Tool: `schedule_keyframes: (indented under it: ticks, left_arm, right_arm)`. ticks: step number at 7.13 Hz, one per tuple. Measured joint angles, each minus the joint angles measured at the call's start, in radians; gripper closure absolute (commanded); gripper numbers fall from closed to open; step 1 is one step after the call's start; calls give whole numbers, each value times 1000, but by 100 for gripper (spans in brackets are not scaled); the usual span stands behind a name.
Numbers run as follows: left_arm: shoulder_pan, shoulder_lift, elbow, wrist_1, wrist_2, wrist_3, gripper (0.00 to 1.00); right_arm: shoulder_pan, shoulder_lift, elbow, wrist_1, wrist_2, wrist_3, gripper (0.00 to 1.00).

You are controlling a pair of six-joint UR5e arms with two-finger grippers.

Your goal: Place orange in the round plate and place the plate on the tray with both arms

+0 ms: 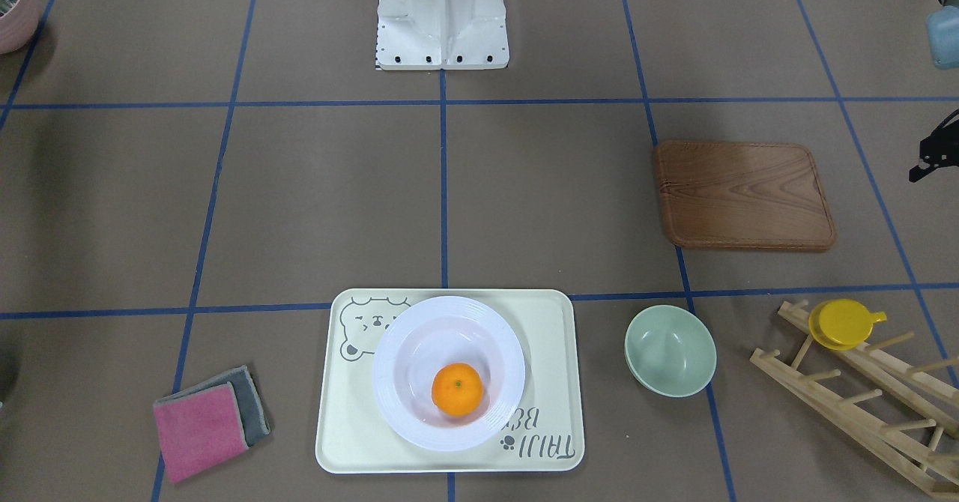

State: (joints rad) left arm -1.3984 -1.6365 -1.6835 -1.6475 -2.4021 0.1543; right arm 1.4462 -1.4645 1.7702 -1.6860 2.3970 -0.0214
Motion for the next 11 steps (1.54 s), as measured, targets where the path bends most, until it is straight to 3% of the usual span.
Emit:
schedule_keyframes:
  ticks: [11]
  left_arm:
    - [-6, 8, 14, 2, 0, -132, 1]
  right_arm:
    - [-30, -2, 10, 2, -21, 47, 0]
